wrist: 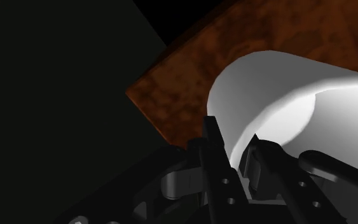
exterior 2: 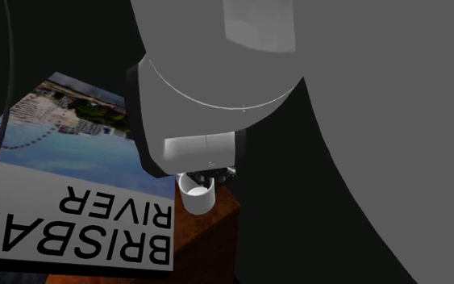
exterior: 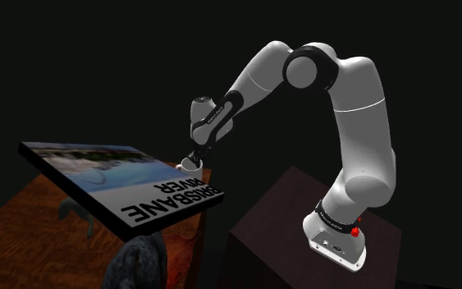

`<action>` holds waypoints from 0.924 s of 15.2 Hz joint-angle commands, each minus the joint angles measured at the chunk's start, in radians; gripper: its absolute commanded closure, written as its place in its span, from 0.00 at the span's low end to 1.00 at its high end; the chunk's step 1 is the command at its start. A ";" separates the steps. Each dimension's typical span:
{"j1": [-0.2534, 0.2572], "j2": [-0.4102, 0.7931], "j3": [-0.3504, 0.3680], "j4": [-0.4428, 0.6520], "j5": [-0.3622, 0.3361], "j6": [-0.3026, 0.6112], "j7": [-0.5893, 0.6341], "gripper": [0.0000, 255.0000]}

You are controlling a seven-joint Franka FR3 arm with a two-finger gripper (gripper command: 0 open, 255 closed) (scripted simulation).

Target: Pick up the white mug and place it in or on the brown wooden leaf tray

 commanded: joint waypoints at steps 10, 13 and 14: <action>-0.010 -0.126 0.002 -0.015 0.004 -0.101 -0.002 1.00; -0.012 -0.158 0.003 -0.017 0.005 -0.131 -0.002 1.00; -0.012 -0.169 0.004 -0.018 0.005 -0.141 -0.002 1.00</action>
